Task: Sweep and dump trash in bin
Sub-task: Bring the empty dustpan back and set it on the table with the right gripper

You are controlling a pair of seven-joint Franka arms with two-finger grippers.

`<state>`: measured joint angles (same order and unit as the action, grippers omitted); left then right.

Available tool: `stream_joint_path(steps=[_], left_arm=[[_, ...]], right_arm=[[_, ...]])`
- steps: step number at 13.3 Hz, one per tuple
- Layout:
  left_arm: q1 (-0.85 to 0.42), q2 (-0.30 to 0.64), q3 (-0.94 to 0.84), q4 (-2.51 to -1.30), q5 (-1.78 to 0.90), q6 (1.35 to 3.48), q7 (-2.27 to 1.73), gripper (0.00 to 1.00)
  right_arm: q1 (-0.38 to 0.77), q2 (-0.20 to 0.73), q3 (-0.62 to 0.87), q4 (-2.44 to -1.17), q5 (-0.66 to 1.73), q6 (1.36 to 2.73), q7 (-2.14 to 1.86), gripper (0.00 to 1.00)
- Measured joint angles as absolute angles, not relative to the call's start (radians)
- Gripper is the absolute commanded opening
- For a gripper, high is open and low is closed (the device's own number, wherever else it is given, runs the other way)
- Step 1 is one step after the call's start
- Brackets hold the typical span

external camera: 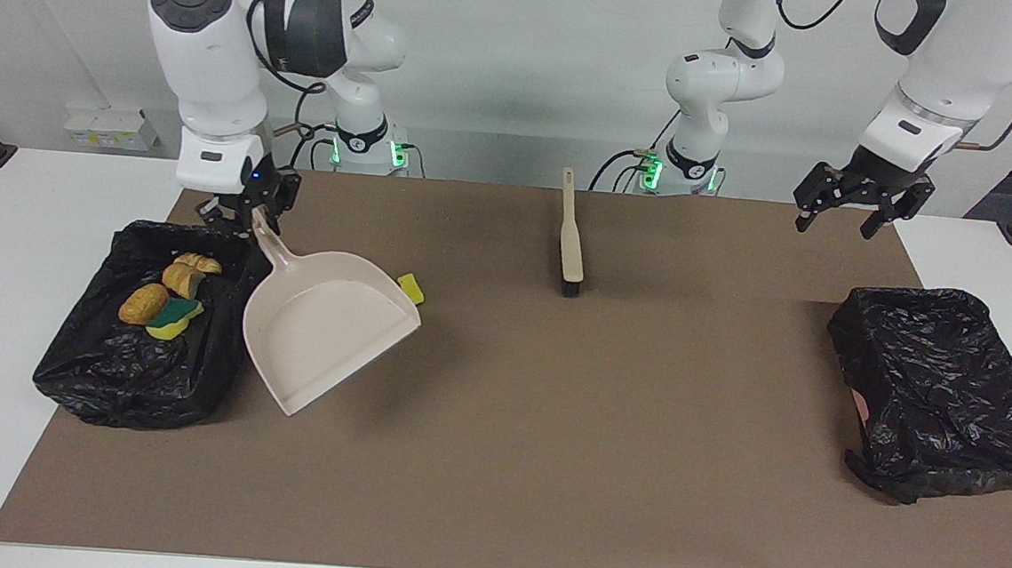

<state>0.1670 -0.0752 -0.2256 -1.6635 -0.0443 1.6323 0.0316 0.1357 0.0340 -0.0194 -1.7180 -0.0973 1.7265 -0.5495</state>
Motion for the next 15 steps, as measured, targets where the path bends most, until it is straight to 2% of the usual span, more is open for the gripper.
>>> stream_joint_path(steps=[4,6,8,11,15], left_arm=[[0.153,-0.076,-0.221,-1.648,-0.044,1.595,0.029,1.0],[0.079,-0.077,-0.146,-1.644,-0.044,1.586,0.026,1.0],[0.024,-0.082,-0.076,-1.641,-0.044,1.576,0.025,1.0],[0.02,-0.094,-0.065,-1.641,-0.044,1.57,0.025,1.0],[0.019,-0.114,-0.065,-1.64,-0.044,1.567,0.025,1.0]], right_arm=[[0.308,0.09,-0.018,-1.721,-0.015,1.777,0.009,0.0],[0.384,0.146,-0.018,-1.708,0.008,1.828,0.196,0.0],[0.453,0.219,-0.017,-1.668,0.021,1.851,0.291,0.0],[0.548,0.36,-0.017,-1.584,0.022,1.926,0.435,0.0],[0.612,0.495,-0.019,-1.565,0.023,2.065,0.522,0.0]])
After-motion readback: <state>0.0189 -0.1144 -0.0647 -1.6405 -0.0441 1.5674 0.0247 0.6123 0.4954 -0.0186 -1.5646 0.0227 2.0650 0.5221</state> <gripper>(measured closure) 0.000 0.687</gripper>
